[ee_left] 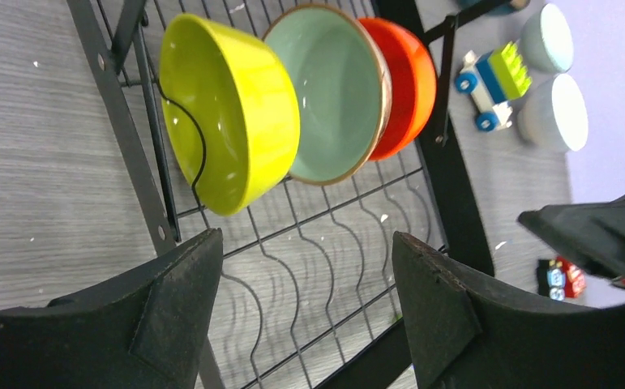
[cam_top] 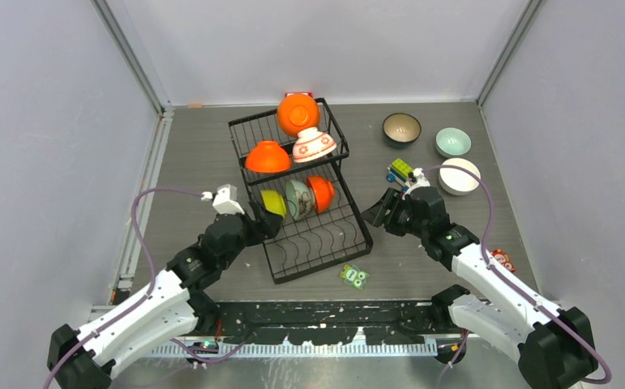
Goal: Unload the bowls from the dish rack
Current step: Pick up the bowl from the dish rack.
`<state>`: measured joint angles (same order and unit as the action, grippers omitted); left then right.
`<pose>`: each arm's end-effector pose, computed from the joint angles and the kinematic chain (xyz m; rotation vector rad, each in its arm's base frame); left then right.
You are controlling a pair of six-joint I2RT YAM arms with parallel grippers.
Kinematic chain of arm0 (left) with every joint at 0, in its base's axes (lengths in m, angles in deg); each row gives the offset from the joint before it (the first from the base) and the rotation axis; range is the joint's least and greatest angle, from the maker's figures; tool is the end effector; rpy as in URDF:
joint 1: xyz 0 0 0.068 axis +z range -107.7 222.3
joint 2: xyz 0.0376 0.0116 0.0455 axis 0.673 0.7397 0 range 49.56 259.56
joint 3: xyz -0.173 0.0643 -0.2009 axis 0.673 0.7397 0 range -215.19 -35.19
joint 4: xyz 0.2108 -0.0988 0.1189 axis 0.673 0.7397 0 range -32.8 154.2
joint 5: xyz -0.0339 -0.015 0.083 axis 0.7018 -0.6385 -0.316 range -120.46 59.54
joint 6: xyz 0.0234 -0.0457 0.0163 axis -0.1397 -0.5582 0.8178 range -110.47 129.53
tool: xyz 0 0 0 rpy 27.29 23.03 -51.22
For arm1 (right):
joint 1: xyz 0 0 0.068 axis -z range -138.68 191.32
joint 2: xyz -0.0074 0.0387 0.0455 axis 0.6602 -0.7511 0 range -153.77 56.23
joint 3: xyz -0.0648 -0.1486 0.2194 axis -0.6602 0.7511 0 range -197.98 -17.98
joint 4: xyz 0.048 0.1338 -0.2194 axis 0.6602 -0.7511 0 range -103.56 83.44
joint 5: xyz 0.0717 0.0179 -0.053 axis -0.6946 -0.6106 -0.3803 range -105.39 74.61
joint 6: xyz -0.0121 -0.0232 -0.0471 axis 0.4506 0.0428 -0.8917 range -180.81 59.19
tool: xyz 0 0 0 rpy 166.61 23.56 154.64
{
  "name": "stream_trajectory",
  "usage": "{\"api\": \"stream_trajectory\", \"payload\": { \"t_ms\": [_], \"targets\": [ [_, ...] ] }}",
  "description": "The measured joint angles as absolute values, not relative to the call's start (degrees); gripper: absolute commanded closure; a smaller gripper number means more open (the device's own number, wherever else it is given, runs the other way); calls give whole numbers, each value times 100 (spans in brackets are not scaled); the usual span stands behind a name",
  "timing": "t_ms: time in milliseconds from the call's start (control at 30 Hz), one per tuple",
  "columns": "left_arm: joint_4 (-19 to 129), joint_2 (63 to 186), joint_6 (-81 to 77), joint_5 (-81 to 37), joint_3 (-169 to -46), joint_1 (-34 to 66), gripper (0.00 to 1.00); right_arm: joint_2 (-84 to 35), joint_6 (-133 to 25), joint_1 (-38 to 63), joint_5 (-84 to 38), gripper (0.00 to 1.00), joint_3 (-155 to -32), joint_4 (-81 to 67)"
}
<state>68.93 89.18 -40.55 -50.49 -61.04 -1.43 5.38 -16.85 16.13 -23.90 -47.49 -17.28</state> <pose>0.1282 -0.1059 0.2355 -0.3407 2.0282 -0.6952 0.1750 0.0881 0.2271 0.2754 2.2332 0.8440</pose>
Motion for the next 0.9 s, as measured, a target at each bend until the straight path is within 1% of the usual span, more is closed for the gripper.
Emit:
{"api": "stream_trajectory", "payload": {
  "t_ms": [100, 233, 367, 500, 667, 900],
  "targets": [
    [6672, 8684, -4136, -4852, -5977, 174, 25, 507, -1713, 1602, -2355, 38, -4749, -1724],
    [6303, 8553, -4272, -4295, -5684, 874, 32, 509, -1765, 1602, -2307, 38, -4749, -1706],
    [5866, 8737, -4433, -3405, -5457, 1715, 40, 511, -1862, 1602, -2272, 38, -4749, -1713],
    [5276, 9091, -4567, -2509, -5334, 2310, 45, 575, -1894, 1602, -2253, 38, -4749, -1741],
    [4659, 9445, -4667, -1838, -5321, 2526, 47, 708, -1905, 1602, -2253, 38, -4749, -1750],
    [4286, 9764, -4735, -1541, -5310, 2546, 48, 787, -1908, 1602, -2253, 38, -4747, -1776]
  ]
}}
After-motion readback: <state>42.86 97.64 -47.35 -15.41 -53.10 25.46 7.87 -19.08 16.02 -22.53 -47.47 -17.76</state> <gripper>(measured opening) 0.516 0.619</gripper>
